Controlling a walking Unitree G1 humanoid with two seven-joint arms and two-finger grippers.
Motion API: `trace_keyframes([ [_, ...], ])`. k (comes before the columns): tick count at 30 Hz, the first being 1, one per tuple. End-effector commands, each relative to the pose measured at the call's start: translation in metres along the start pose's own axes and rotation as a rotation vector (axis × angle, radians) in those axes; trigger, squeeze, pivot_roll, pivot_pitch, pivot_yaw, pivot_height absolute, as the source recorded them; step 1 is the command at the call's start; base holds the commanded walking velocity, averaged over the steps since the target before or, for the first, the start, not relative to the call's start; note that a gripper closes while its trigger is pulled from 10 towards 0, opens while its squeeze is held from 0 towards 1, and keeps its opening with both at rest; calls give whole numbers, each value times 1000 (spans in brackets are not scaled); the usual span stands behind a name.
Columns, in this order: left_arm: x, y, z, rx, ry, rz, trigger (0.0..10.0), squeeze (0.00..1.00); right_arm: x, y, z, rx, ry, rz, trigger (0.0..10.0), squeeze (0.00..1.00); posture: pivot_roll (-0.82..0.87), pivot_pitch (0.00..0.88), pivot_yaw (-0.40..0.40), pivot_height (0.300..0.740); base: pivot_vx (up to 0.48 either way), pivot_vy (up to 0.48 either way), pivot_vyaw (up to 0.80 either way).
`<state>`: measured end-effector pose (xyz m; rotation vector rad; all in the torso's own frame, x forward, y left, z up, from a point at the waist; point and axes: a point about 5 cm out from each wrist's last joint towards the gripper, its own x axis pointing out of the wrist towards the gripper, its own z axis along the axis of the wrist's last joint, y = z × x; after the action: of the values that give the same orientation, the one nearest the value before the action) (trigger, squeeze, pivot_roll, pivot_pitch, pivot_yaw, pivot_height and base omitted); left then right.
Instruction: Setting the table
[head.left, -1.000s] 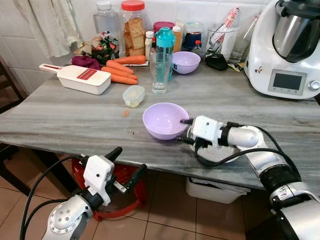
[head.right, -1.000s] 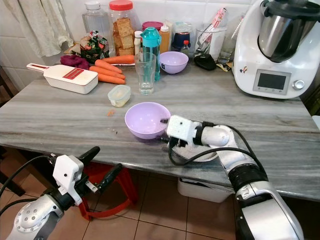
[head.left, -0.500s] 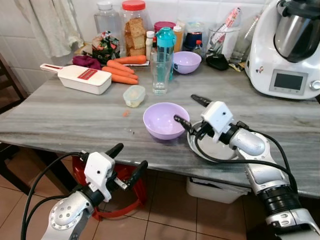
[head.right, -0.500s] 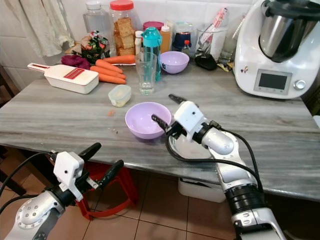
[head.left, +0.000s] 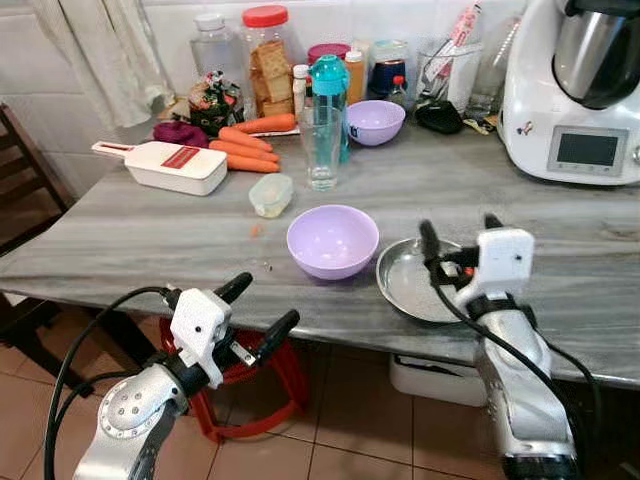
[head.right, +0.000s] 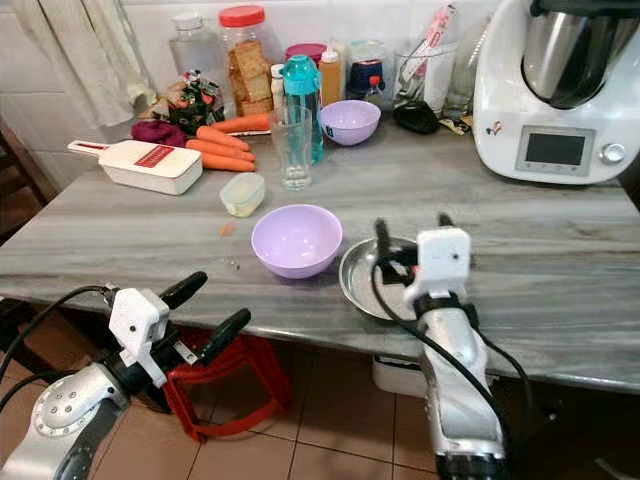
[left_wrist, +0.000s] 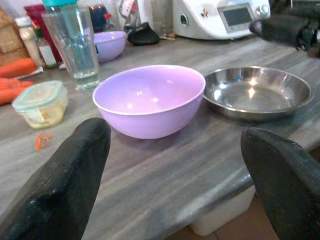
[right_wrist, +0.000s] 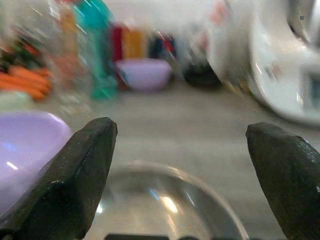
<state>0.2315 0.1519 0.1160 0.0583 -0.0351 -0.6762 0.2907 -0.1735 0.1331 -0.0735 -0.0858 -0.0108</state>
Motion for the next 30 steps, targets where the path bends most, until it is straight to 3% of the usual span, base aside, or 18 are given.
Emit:
trace_keyframes([
  [1, -2, 2, -2, 0, 12, -2, 10000, 0, 0, 3, 1, 43, 26, -16, 10000, 1000, 74, 0, 86, 740, 0, 0, 0],
  [8, -2, 2, -3, -15, 8, 3, 10000, 0, 4, 4, -9, 72, 147, -45, 10000, 1000, 87, 0, 69, 740, 0, 0, 0],
  [15, -3, 1, -5, -22, 7, 5, 10000, 0, 9, 11, -15, 86, 260, 13, 10000, 1000, 87, 0, 56, 740, 0, 0, 0],
  [24, -1, -3, -8, -32, 10, 4, 10000, 0, 13, 17, -13, 101, 317, 88, 10000, 992, 84, 0, 43, 740, 0, 0, 0],
  [30, 1, -3, -7, -26, 6, 11, 10000, 0, 16, 21, -16, 117, 375, 119, 10000, 925, 93, 0, 30, 740, 0, 0, 0],
])
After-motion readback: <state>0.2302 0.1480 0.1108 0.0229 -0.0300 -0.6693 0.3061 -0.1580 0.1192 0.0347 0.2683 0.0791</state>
